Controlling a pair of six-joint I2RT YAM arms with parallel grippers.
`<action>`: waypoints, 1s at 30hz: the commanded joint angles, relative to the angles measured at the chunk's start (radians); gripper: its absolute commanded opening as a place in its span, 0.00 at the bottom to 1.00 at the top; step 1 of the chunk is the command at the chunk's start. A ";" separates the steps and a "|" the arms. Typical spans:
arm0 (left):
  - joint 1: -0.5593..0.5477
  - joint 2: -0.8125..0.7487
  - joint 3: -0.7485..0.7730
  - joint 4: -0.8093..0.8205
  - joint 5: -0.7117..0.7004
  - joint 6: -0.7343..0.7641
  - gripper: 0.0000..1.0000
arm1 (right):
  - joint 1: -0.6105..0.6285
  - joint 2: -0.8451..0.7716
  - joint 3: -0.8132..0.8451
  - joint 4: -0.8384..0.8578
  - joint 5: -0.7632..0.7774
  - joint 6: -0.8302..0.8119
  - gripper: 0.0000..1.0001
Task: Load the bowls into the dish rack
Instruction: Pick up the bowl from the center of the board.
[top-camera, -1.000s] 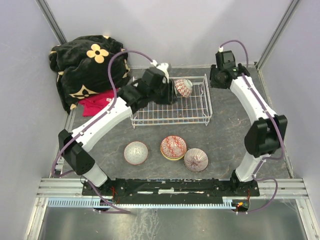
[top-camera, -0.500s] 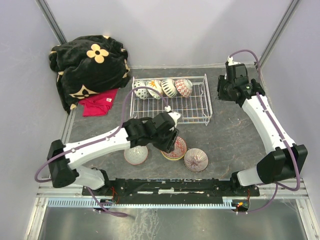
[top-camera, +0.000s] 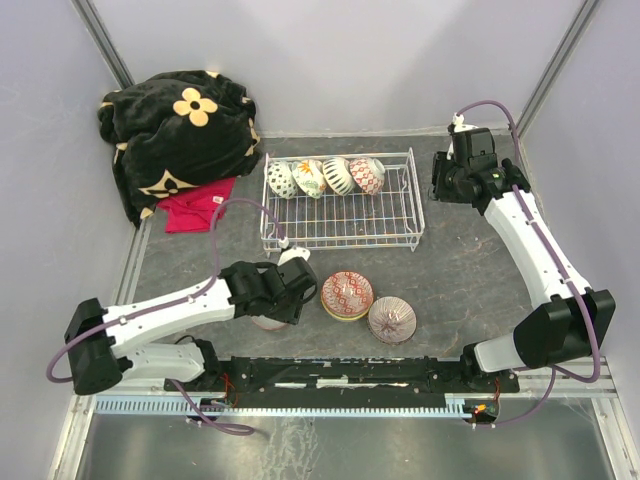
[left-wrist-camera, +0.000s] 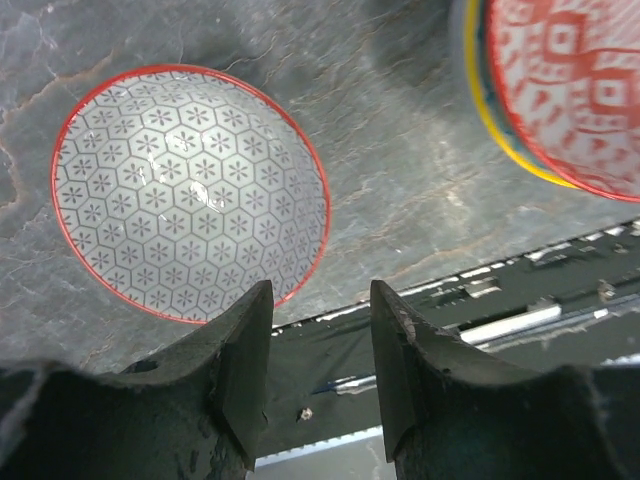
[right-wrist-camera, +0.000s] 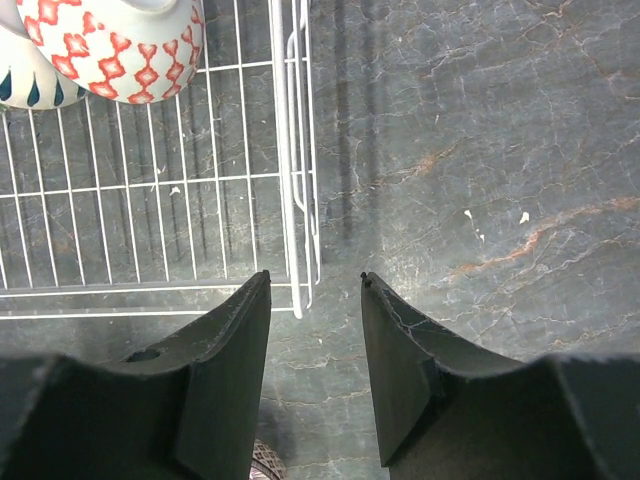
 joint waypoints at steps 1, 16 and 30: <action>0.001 0.040 -0.047 0.106 -0.046 -0.057 0.51 | -0.004 -0.009 0.020 0.026 -0.020 0.000 0.50; 0.001 0.190 -0.106 0.192 -0.071 -0.049 0.20 | -0.004 -0.006 -0.005 0.036 -0.010 -0.006 0.49; 0.003 0.198 0.010 0.084 -0.129 -0.037 0.19 | -0.004 -0.008 -0.021 0.038 0.001 -0.010 0.49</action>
